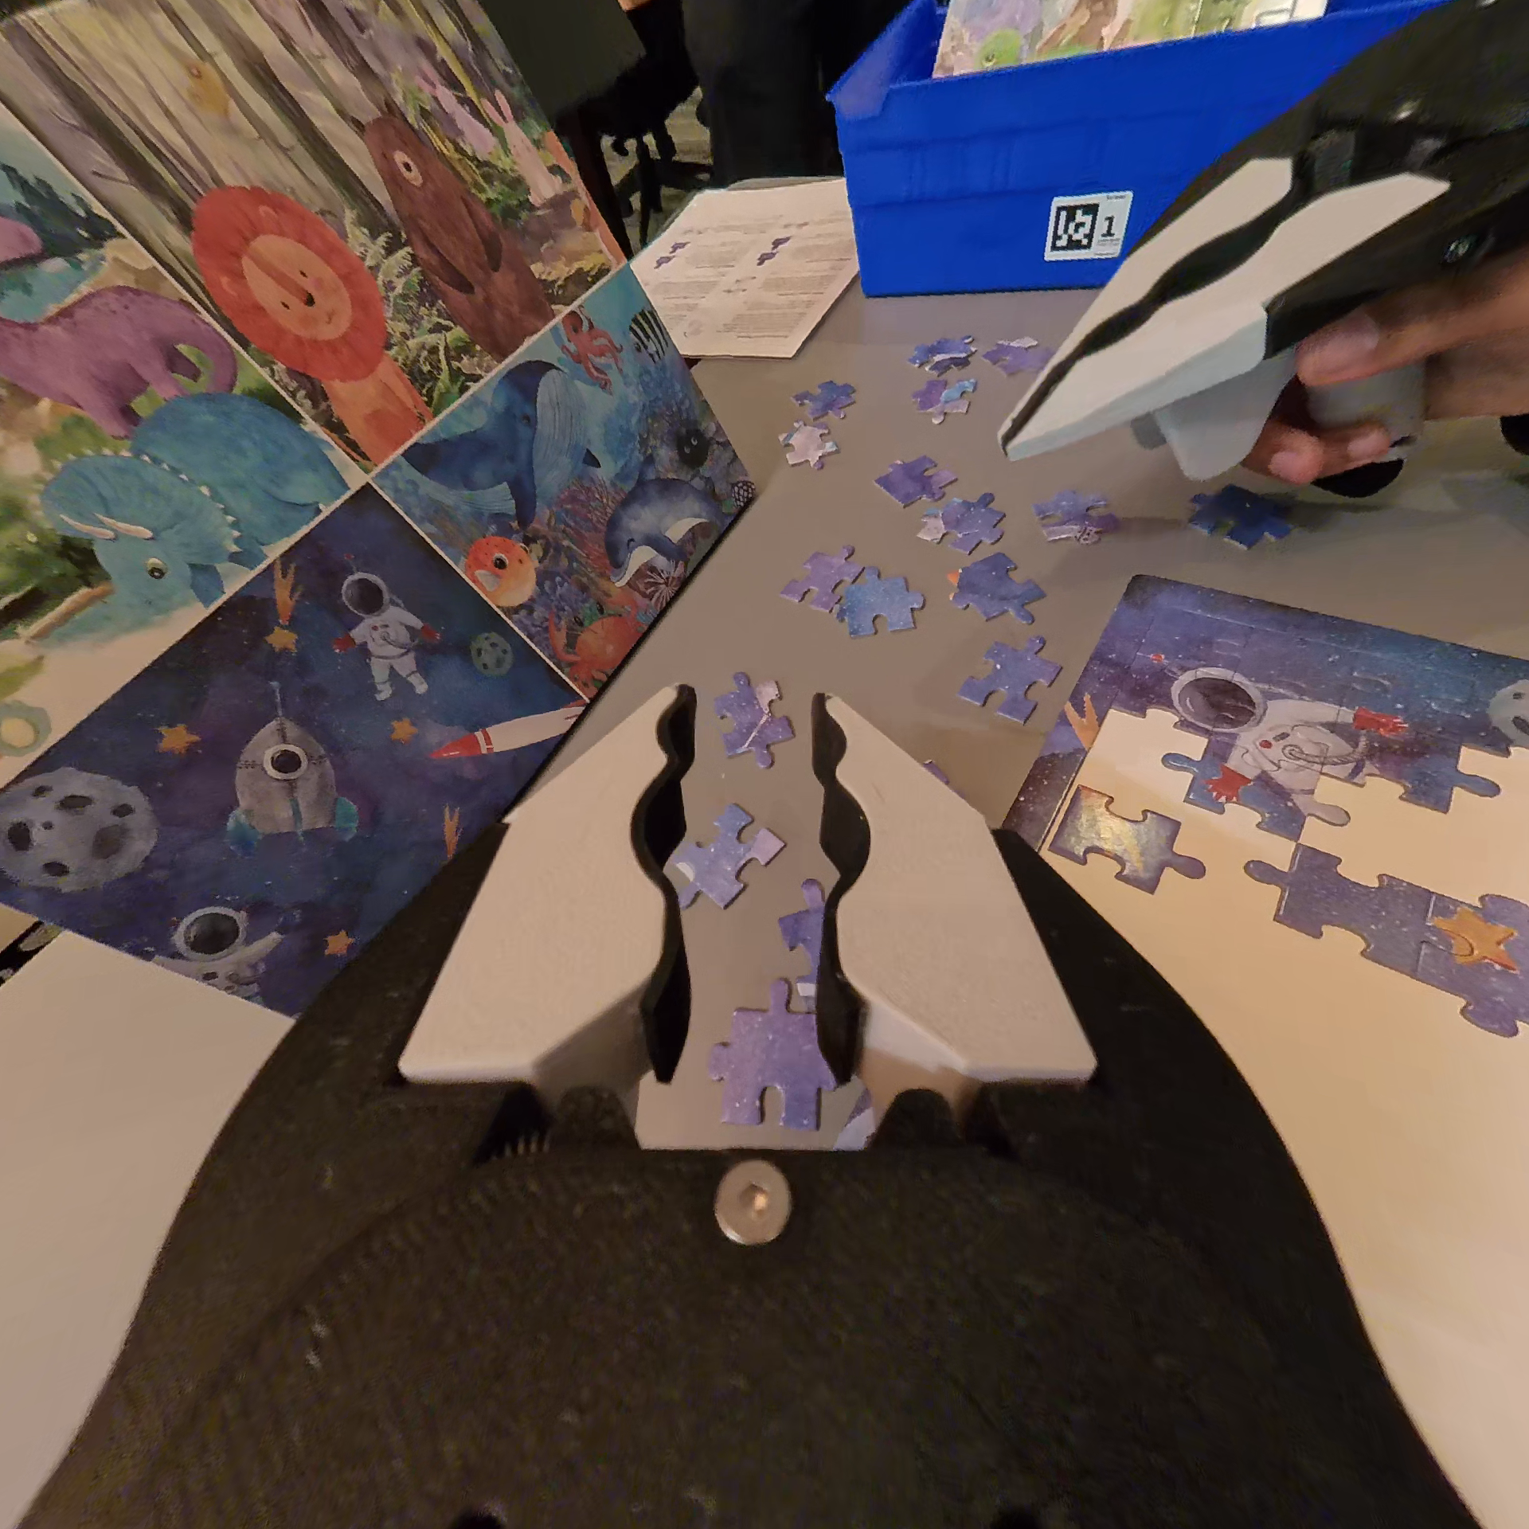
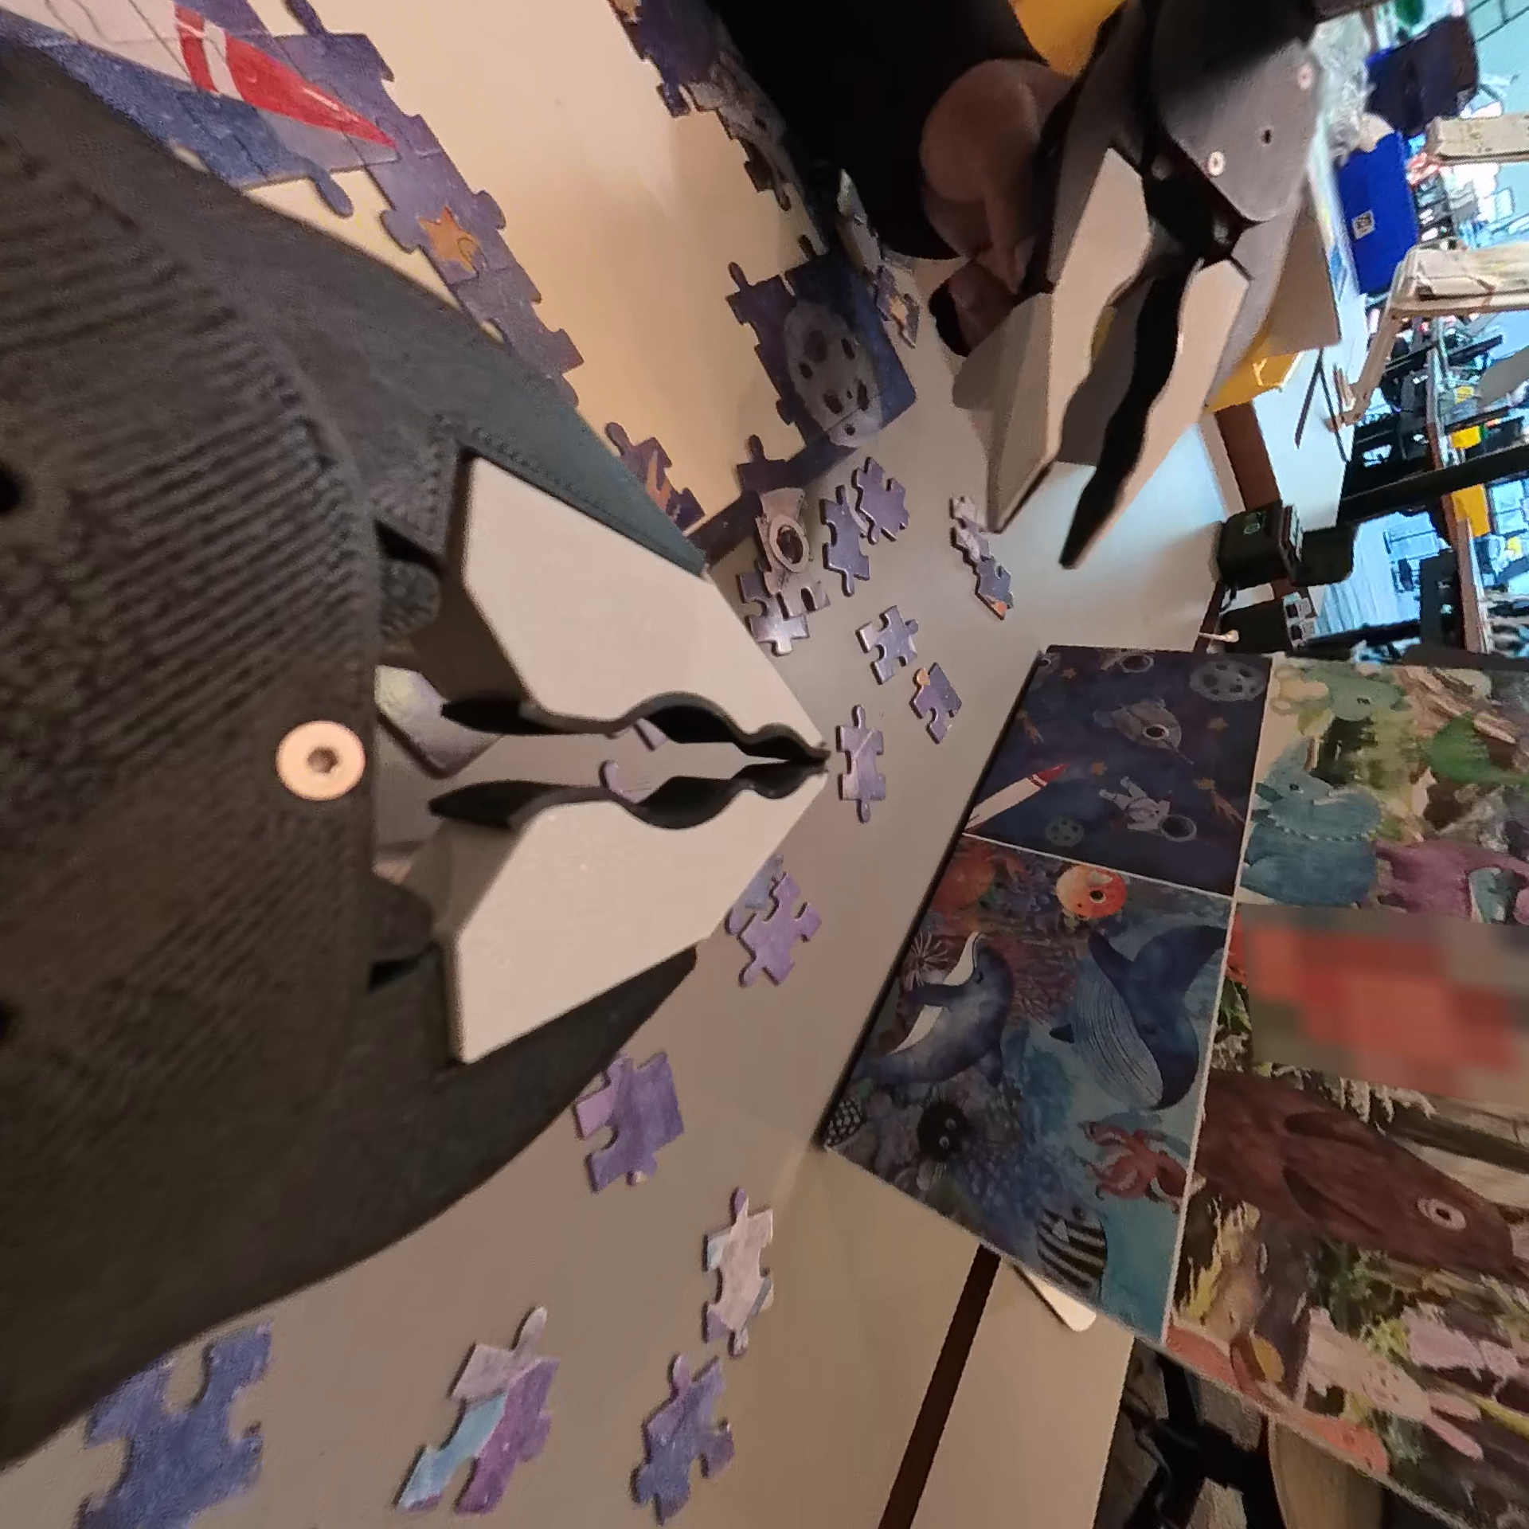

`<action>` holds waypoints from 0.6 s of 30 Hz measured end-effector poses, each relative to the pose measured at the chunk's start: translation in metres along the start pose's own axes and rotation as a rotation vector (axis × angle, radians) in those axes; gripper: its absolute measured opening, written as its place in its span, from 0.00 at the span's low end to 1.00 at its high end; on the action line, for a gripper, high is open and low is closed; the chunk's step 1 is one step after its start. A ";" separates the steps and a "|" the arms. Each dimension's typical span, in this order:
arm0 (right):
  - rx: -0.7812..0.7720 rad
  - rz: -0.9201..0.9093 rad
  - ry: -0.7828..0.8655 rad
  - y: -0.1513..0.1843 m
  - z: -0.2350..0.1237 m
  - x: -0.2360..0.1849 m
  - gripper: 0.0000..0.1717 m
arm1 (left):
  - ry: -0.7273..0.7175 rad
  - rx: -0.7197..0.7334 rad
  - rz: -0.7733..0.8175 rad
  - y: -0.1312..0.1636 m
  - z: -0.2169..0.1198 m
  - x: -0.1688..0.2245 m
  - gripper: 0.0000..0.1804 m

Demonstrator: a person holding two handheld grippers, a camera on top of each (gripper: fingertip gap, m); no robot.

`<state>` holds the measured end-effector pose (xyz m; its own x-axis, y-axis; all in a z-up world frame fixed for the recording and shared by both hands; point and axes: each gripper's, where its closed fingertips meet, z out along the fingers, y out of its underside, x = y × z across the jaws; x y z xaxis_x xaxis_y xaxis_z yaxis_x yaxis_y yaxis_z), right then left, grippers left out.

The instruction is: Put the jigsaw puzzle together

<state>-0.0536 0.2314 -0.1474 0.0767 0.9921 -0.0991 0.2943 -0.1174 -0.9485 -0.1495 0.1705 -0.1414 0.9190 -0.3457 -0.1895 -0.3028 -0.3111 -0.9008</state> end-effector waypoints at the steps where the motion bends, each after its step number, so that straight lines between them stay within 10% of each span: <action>1: -0.005 -0.013 -0.006 0.001 0.001 -0.002 0.00 | 0.000 0.004 0.001 -0.001 -0.001 0.000 0.14; 18: 0.019 -0.054 0.007 0.006 0.008 -0.008 0.13 | 0.049 0.002 -0.014 0.003 0.002 0.008 0.00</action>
<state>-0.0599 0.2237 -0.1544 0.0680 0.9966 -0.0458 0.2801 -0.0632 -0.9579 -0.1426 0.1687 -0.1467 0.9098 -0.3841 -0.1573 -0.2890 -0.3144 -0.9042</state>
